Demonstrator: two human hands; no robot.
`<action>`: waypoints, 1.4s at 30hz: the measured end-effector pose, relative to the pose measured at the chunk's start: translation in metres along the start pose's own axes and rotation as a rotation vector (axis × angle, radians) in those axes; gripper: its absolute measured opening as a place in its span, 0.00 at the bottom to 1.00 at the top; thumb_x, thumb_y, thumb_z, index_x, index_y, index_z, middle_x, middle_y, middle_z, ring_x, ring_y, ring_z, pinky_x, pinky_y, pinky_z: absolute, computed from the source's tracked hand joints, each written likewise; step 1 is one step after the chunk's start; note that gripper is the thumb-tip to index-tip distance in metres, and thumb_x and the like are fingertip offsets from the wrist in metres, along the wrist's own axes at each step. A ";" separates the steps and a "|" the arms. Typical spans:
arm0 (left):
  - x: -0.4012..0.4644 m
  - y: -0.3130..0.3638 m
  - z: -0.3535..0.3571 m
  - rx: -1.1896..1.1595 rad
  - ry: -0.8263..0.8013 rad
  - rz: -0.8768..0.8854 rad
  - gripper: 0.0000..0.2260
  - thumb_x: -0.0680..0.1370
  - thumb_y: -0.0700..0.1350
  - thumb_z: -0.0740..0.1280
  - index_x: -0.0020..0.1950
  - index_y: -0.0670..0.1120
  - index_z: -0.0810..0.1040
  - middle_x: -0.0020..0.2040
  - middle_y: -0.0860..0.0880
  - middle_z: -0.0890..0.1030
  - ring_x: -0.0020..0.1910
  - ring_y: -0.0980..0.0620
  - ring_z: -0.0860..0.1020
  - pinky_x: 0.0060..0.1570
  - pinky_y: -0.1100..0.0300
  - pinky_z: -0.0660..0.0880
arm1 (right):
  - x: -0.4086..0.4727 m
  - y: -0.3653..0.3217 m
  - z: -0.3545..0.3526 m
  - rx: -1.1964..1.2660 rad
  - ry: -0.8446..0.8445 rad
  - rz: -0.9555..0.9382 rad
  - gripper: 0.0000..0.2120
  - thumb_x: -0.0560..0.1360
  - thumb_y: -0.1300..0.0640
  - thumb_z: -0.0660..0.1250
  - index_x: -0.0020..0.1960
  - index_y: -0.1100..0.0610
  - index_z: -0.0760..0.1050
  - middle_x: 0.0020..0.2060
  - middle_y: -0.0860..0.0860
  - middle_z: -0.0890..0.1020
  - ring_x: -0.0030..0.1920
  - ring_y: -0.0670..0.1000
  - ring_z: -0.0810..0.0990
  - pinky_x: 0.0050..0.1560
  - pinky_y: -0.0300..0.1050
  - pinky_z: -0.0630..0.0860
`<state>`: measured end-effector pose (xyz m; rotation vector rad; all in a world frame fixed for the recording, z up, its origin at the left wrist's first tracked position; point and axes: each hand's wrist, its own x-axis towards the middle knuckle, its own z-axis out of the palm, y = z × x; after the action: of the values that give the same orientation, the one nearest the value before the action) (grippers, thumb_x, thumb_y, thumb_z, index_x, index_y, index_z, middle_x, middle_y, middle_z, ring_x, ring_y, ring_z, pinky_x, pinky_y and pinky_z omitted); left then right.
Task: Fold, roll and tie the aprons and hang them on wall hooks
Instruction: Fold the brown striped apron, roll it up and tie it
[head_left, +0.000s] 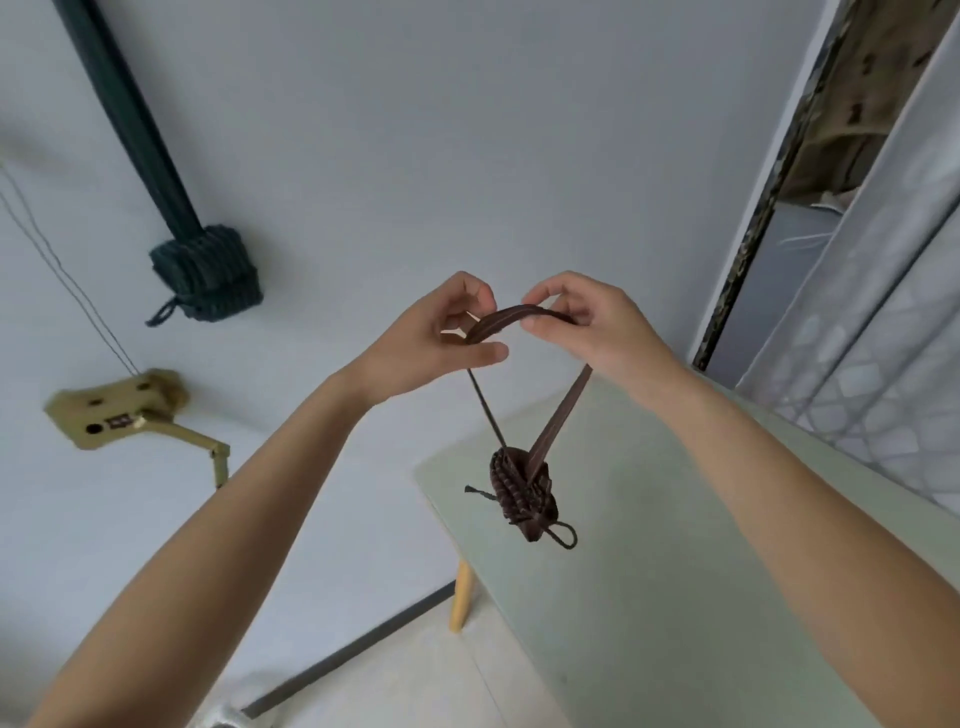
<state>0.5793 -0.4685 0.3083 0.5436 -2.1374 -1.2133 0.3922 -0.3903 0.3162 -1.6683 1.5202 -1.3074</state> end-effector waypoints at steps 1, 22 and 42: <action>0.007 -0.001 -0.015 0.031 0.028 0.022 0.11 0.74 0.36 0.70 0.49 0.43 0.69 0.46 0.52 0.76 0.43 0.54 0.77 0.48 0.59 0.75 | 0.015 -0.006 0.003 0.035 -0.028 0.006 0.06 0.73 0.57 0.70 0.50 0.52 0.76 0.28 0.44 0.76 0.27 0.45 0.67 0.30 0.36 0.63; 0.118 0.036 -0.207 0.153 0.499 0.152 0.11 0.79 0.47 0.64 0.49 0.38 0.76 0.44 0.47 0.78 0.44 0.52 0.78 0.50 0.54 0.77 | 0.262 -0.118 0.075 -0.053 0.368 -0.562 0.13 0.70 0.60 0.70 0.54 0.53 0.77 0.43 0.44 0.82 0.40 0.42 0.83 0.48 0.46 0.79; 0.159 0.055 -0.310 0.689 1.091 0.132 0.04 0.73 0.50 0.69 0.41 0.51 0.78 0.35 0.54 0.80 0.35 0.54 0.80 0.45 0.56 0.77 | 0.380 -0.173 0.099 -0.246 0.406 -0.727 0.10 0.76 0.59 0.61 0.51 0.51 0.80 0.42 0.43 0.83 0.40 0.46 0.82 0.46 0.48 0.78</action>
<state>0.6736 -0.7298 0.5259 1.0258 -1.4914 0.0393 0.5184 -0.7325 0.5421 -2.3570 1.3662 -1.9890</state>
